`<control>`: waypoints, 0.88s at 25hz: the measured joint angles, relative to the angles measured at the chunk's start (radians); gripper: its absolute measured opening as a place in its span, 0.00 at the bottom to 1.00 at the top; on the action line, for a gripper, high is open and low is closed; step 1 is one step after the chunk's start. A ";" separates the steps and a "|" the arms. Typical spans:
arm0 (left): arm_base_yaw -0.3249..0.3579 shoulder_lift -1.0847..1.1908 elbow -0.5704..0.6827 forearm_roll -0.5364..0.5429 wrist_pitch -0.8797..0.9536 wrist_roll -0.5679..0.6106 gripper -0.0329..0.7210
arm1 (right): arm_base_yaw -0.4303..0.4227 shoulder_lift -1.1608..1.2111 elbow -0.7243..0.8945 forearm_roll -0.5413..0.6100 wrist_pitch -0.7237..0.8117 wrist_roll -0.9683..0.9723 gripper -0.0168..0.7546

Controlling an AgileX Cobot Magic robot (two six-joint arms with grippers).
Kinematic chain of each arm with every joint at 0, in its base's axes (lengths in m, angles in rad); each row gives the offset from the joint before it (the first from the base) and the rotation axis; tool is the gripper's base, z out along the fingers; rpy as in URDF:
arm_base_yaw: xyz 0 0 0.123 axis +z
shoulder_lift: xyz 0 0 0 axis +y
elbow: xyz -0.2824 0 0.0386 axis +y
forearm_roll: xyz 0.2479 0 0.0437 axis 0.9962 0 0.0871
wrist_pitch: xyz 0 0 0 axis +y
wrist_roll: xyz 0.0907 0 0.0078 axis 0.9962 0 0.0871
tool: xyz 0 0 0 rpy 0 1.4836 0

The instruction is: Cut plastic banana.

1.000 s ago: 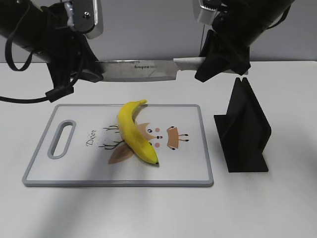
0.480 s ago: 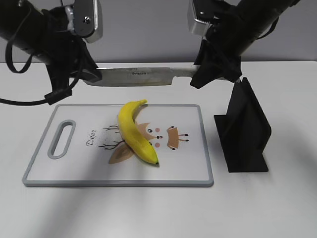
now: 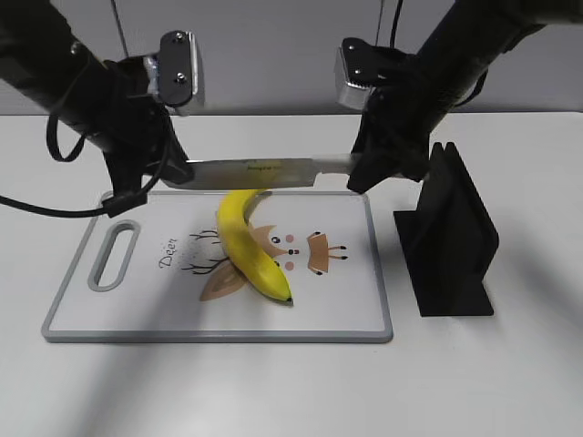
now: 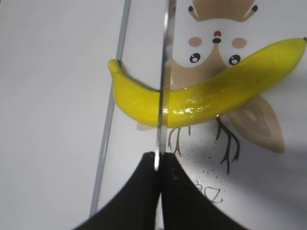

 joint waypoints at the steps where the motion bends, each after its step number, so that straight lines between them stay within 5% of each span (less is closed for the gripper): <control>1: 0.000 0.011 -0.001 -0.003 0.001 0.000 0.05 | 0.000 0.012 0.000 0.000 0.001 0.000 0.25; 22: 0.001 0.219 -0.014 -0.078 -0.016 -0.002 0.03 | 0.001 0.180 -0.008 -0.022 -0.033 -0.007 0.27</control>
